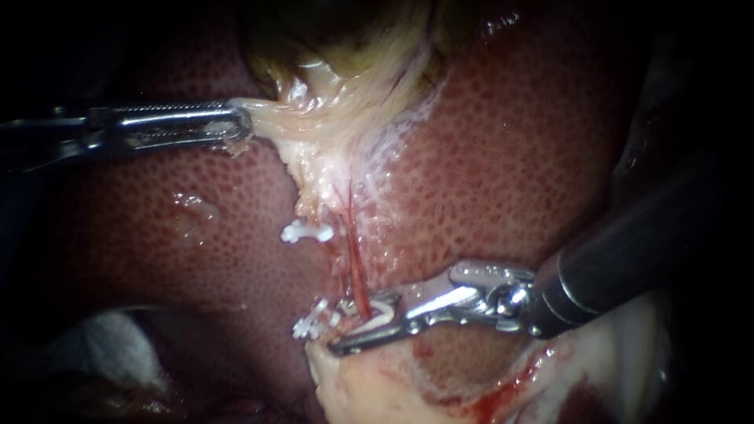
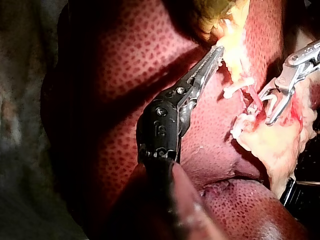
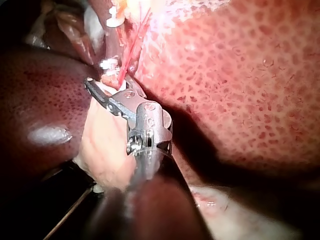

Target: Clipping first clip right tube

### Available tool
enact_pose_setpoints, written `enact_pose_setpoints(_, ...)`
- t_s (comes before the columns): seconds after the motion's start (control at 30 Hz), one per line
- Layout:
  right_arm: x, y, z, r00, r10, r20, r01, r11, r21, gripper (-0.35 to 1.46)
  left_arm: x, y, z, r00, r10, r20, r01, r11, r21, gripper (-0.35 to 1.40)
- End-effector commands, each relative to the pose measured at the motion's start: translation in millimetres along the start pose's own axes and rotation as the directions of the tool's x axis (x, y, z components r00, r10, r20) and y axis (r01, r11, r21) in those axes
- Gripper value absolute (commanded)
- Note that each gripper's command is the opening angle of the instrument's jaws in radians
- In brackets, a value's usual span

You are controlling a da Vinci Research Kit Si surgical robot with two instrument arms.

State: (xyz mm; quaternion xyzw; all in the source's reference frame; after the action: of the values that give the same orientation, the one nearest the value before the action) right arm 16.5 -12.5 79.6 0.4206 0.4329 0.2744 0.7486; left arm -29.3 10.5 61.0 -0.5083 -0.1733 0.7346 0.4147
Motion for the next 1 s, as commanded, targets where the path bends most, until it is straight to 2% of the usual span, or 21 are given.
enact_pose_setpoints(0.03, 0.0, 0.0, -0.1, 1.0, 0.002, 0.001, -0.002, 1.0, -0.001, 0.21, 0.0, 0.0, 0.0, 1.0, 0.0, 0.0, 0.0, 1.0, 0.0, -0.35)
enact_pose_setpoints(0.27, -0.3, 0.7, -0.8, 0.998, 0.066, 0.0, -0.066, 0.998, 0.001, -0.1, -0.1, 0.0, 0.1, 1.0, 0.001, 0.0, -0.001, 1.0, 0.001, -0.35)
enact_pose_setpoints(0.37, -0.4, 0.9, -1.2, 0.996, 0.089, 0.005, -0.089, 0.996, 0.009, -0.34, -0.1, 0.0, 0.1, 1.0, 0.001, 0.0, -0.001, 1.0, 0.001, -0.35)
enact_pose_setpoints(0.7, -0.5, 1.1, -1.8, 0.99, 0.141, 0.025, -0.141, 0.99, 0.012, -0.35, -0.1, 0.0, 0.1, 1.0, 0.001, 0.0, -0.001, 1.0, 0.001, -0.35)
enact_pose_setpoints(1.0, -0.6, 1.0, -2.0, 0.988, 0.152, 0.035, -0.152, 0.988, 0.015, -0.35, -0.1, 0.0, 0.1, 1.0, 0.001, 0.0, -0.001, 1.0, 0.001, -0.35)
